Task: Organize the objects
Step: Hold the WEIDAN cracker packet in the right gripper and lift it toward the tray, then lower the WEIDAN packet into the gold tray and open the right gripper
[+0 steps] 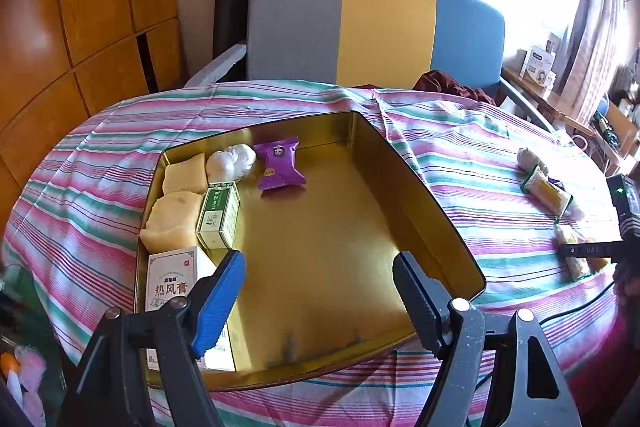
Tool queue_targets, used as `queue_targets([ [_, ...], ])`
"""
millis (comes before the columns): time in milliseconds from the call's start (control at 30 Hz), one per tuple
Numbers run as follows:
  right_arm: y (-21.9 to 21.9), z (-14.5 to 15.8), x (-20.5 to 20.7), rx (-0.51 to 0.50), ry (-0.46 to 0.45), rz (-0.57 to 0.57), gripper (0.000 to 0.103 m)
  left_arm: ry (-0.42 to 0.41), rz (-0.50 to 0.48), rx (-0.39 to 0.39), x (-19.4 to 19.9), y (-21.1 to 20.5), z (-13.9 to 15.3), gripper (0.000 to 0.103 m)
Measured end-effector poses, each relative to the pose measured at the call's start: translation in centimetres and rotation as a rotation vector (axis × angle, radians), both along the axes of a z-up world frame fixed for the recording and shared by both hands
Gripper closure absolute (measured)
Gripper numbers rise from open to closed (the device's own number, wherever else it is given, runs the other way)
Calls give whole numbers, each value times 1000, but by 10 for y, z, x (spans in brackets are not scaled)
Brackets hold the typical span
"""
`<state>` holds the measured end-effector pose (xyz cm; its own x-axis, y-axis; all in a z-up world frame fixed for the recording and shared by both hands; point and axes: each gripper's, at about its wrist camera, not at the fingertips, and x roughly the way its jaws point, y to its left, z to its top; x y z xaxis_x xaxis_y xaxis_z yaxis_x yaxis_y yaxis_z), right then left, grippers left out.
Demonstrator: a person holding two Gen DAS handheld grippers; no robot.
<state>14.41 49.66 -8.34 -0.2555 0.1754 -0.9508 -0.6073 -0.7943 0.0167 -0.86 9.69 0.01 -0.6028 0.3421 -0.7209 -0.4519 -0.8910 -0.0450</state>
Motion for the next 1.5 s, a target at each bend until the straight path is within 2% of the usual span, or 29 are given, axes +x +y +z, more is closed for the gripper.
queue_targets([
  [100, -21, 13, 1, -13, 29, 33, 57, -2, 7, 4, -1, -3, 0, 26],
  [267, -61, 46, -29, -49, 105, 122, 57, -1, 16, 12, -2, -10, 1, 26],
  [300, -82, 57, -29, -56, 126, 146, 57, -1, 17, 14, -2, -12, 1, 26],
  [433, -139, 92, -76, -76, 202, 270, 57, 14, 31, 28, -3, -23, 6, 26],
  [600, -210, 110, -145, -108, 230, 431, 57, 19, 89, 49, -7, -50, 12, 26],
  [667, -236, 108, -174, -117, 220, 482, 57, 17, 115, 57, -10, -61, 13, 26],
  [800, -270, 86, -234, -148, 170, 516, 57, 5, 171, 72, -15, -85, 12, 26],
  [1000, -291, 54, -298, -92, 73, 479, 57, -25, 213, 92, -20, -110, 5, 26],
  [1233, -291, 34, -339, -10, 6, 413, 57, -48, 238, 114, -26, -122, -2, 26],
  [1500, -289, 26, -362, 37, -15, 397, 56, -65, 254, 132, -29, -131, -8, 26],
])
